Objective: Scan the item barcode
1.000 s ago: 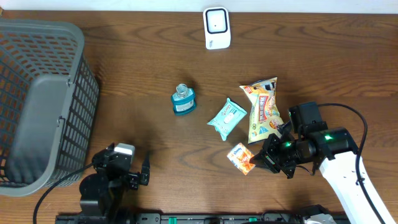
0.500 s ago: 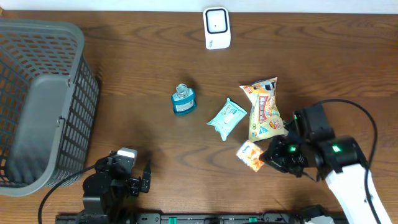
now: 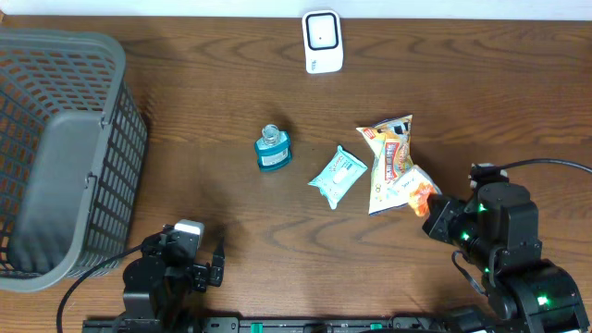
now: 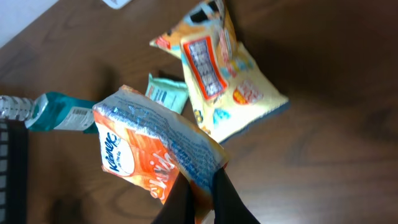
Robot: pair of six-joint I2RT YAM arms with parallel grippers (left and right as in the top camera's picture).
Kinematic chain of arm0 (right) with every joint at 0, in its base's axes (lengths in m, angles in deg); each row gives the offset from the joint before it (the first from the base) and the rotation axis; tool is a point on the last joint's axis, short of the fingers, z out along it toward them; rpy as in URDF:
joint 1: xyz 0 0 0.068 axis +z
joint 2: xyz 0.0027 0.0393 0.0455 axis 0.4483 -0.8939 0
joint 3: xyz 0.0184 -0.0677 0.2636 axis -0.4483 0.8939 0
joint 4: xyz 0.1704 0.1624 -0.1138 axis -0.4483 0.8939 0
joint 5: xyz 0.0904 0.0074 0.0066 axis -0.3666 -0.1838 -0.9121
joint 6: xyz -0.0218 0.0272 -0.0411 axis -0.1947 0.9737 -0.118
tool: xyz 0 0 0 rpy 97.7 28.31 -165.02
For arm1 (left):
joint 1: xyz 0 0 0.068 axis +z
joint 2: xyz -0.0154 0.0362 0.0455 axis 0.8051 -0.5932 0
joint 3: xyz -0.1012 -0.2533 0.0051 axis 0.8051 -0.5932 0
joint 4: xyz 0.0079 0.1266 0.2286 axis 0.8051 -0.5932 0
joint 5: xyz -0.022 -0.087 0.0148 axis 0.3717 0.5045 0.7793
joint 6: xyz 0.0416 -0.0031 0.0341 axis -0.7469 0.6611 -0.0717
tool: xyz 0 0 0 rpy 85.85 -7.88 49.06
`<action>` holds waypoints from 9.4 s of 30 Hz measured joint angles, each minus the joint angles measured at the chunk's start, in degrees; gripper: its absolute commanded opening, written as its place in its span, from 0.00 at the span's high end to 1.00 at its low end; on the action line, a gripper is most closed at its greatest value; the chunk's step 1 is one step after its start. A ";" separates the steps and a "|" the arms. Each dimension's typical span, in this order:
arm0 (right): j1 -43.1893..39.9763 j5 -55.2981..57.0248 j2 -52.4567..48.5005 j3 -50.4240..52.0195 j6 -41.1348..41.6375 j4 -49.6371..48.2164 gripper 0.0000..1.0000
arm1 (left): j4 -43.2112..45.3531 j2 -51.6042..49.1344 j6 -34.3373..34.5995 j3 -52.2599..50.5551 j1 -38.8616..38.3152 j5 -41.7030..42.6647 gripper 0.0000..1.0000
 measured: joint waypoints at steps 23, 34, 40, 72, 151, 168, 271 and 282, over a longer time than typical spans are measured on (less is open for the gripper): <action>0.00 6.73 -22.95 -0.02 -11.43 -25.62 0.99 | -0.09 0.00 0.00 0.00 0.00 0.02 0.01; 0.00 0.68 -34.91 -0.42 -20.74 -64.22 0.99 | -0.13 0.00 -0.02 0.00 0.00 0.02 0.01; 0.52 0.24 -50.60 -1.75 -21.22 -83.89 0.99 | -0.09 0.00 -0.02 0.00 0.00 0.02 0.01; 8.92 16.24 -97.09 -54.77 -31.01 -65.00 0.99 | -0.11 0.00 0.00 0.00 0.00 0.02 0.01; 15.65 16.90 -68.70 -40.22 2.64 18.97 0.01 | -0.09 0.00 0.00 0.00 0.00 0.02 0.01; 16.04 31.36 -82.25 -38.53 12.04 10.84 0.74 | -0.09 0.00 -0.02 0.00 0.00 0.02 0.01; -2.49 -6.99 -64.81 -18.84 -0.83 -4.24 0.99 | -0.09 0.00 0.00 0.00 0.00 0.02 0.01; -1.33 -3.30 -64.81 -29.51 -0.68 1.51 0.99 | -0.09 0.00 0.00 -0.02 0.00 0.02 0.01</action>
